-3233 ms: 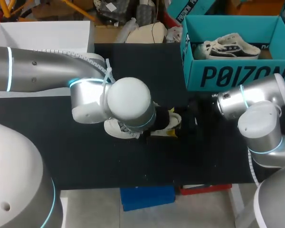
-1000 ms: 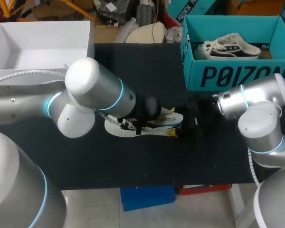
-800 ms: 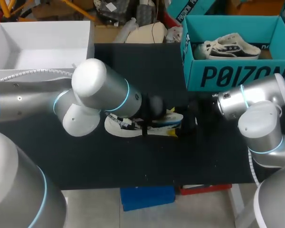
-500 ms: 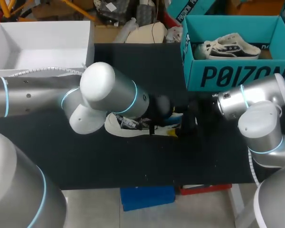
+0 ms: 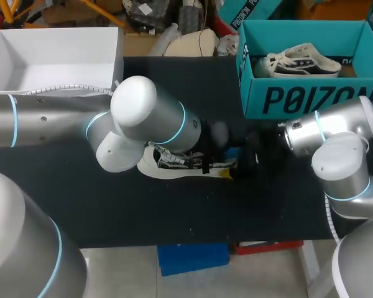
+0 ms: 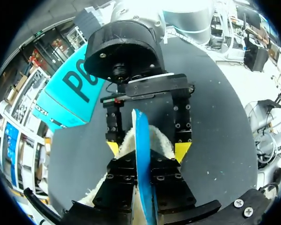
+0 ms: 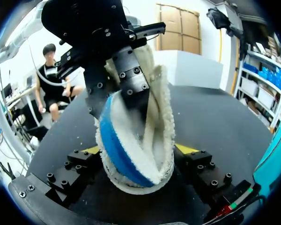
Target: Take the shoe out of the shoebox, open the shoe tongue, remove and reinsert the insole, then place the shoe into the shoebox
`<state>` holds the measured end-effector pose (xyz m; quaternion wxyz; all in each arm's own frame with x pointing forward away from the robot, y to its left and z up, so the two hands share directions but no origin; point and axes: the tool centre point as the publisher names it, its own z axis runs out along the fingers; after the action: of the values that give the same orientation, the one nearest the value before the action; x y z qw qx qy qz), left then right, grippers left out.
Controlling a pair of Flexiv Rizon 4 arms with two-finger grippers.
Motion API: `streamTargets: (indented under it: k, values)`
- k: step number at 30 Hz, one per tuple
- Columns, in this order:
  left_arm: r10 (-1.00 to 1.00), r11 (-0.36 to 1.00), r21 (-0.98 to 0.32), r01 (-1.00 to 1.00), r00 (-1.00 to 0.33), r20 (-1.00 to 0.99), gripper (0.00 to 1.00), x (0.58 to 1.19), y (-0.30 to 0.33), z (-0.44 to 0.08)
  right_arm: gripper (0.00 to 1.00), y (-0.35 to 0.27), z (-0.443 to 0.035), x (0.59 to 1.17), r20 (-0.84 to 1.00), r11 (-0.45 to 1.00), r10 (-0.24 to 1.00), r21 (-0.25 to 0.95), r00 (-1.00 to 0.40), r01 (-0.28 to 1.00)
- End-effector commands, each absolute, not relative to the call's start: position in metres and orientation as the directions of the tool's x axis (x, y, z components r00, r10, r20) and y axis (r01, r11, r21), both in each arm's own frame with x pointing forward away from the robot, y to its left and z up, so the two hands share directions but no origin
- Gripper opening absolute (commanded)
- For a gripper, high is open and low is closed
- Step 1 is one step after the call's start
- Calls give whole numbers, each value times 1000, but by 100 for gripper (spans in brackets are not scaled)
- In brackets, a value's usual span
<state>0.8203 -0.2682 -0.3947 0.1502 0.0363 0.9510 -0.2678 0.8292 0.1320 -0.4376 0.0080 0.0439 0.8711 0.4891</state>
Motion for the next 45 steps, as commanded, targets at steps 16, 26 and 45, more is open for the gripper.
streamTargets:
  k: [16, 26, 45]
  values:
    - [-67, 555, -827, 84, -987, -146, 0, 767, -236, -237, 0, 133, -442, 830, 29, 518, 85, 852, -996, 69]
    - [-158, 326, -938, -115, -985, 66, 0, 733, -238, -134, 0, 133, -442, 830, 29, 518, 85, 852, -996, 69]
    - [-34, 131, -904, -407, -913, 406, 0, 724, -227, -93, 0, 133, -442, 830, 29, 518, 85, 852, -996, 69]
